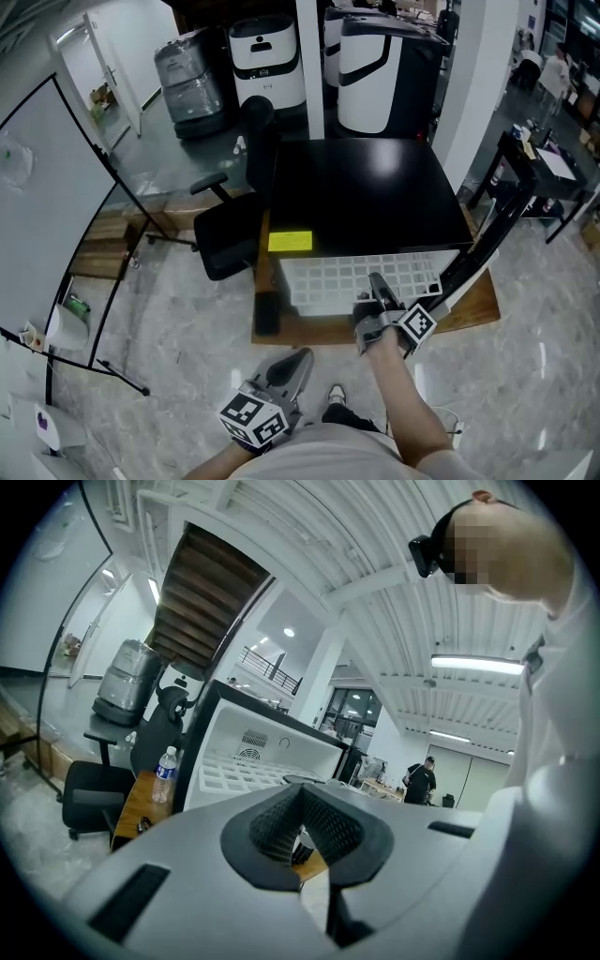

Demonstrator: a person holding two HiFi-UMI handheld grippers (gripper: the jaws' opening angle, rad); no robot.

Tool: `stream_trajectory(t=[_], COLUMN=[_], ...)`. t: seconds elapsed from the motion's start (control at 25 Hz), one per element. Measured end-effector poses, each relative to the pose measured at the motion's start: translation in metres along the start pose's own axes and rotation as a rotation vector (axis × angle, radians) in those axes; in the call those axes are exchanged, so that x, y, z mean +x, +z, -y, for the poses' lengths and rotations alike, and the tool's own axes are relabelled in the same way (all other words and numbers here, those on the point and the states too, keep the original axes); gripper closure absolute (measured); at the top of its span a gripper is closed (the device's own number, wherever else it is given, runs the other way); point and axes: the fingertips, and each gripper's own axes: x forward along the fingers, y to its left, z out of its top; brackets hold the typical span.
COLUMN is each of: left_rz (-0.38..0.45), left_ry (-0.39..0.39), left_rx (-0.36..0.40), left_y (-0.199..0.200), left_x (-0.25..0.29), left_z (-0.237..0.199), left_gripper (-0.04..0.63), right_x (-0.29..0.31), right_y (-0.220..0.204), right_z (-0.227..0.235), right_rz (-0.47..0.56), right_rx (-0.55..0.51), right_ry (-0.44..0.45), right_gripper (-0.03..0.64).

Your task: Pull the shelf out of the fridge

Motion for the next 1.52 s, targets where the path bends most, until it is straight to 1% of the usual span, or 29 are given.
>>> stream_trajectory(t=[0.6, 1.08, 1.2, 1.36, 1.52], left_rz=[-0.010, 0.000, 0.000, -0.004, -0.009], left_ry=[-0.016, -0.025, -0.035, -0.058, -0.085], left_rx=[-0.016, -0.013, -0.012, -0.006, 0.003], left_y=[-0.020, -0.022, -0.026, -0.033, -0.035], left_x=[-0.030, -0.048, -0.053, -0.063, -0.070], left_z=[0.019, 0.035, 0.038, 0.048, 0.058], left_gripper=[0.589, 0.589, 0.589, 0.589, 0.589], right_x=[-0.042, -0.071, -0.086, -0.115, -0.132], right_y=[-0.012, -0.018, -0.023, -0.031, -0.035], right_z=[-0.004, -0.008, -0.009, -0.001, -0.010], right_rz=[-0.002, -0.009, -0.010, -0.005, 0.009], right_rx=[0.005, 0.014, 0.016, 0.020, 0.016], right_ry=[-0.005, -0.010, 0.002, -0.017, -0.007], right_gripper=[0.574, 0.574, 0.574, 0.574, 0.574])
